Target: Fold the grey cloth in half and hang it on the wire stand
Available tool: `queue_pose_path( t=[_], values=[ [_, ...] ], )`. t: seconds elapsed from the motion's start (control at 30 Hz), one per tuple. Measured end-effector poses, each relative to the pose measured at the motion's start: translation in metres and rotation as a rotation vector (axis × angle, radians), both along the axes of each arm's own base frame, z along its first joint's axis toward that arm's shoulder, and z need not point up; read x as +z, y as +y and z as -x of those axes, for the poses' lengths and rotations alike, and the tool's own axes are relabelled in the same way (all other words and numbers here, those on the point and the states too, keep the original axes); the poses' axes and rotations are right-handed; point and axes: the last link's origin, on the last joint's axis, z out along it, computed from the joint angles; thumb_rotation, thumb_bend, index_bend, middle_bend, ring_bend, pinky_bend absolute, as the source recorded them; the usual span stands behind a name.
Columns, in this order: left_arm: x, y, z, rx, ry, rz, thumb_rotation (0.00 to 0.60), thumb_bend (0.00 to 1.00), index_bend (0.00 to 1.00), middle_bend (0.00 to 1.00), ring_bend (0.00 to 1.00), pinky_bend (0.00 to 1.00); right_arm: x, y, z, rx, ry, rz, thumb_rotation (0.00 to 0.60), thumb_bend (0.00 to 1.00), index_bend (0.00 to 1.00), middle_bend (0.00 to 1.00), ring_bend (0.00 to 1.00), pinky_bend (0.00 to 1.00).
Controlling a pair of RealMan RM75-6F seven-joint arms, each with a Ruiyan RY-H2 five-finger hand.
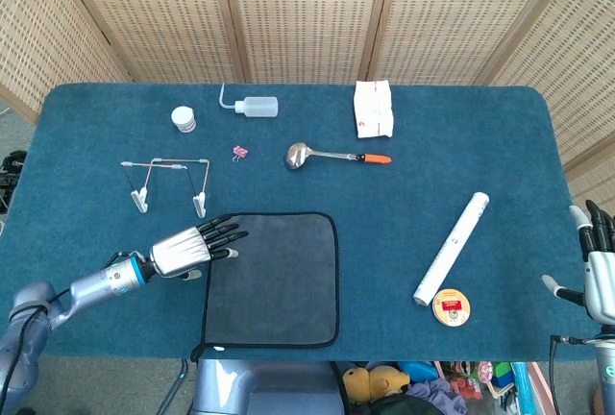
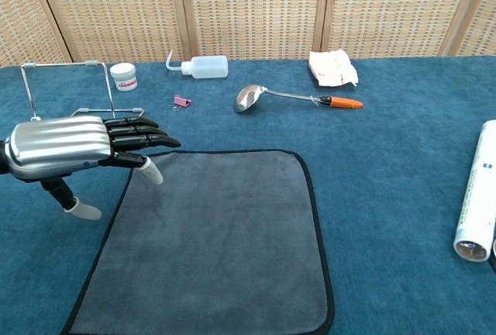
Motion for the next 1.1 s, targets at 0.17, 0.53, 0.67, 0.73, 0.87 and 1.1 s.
queue_pose_path(
  t=[0.17,0.53,0.67,0.73,0.87,1.1],
  values=[
    [-0.006,0.003,-0.007,-0.020,0.005,0.006,0.600,0.15,0.28,0.00,0.00,0.00,0.001,0.000,0.001,-0.005,-0.001,0.003,0.600,0.00,0.00,0.00,0.00,0.00],
    [-0.008,0.000,-0.004,-0.027,0.021,0.007,0.600,0.15,0.29,0.00,0.00,0.00,0.002,0.000,0.002,-0.006,-0.013,0.002,0.600,0.00,0.00,0.00,0.00,0.00],
    [-0.011,-0.003,-0.001,-0.022,0.030,0.012,0.600,0.15,0.29,0.00,0.00,0.00,0.002,0.000,0.002,-0.006,-0.013,0.000,0.600,0.00,0.00,0.00,0.00,0.00],
    [-0.011,-0.003,0.000,-0.024,0.033,0.012,0.600,0.15,0.29,0.00,0.00,0.00,0.001,0.000,0.001,-0.005,-0.014,-0.001,0.600,0.00,0.00,0.00,0.00,0.00],
    [-0.012,-0.004,0.000,-0.031,0.042,0.013,0.600,0.16,0.30,0.00,0.00,0.00,0.002,0.001,0.001,-0.005,-0.014,-0.001,0.600,0.00,0.00,0.00,0.00,0.00],
    [-0.017,-0.005,-0.002,-0.041,0.046,0.017,0.600,0.17,0.32,0.00,0.00,0.00,0.003,0.001,0.001,-0.003,-0.014,0.004,0.600,0.00,0.00,0.00,0.00,0.00]
  ],
)
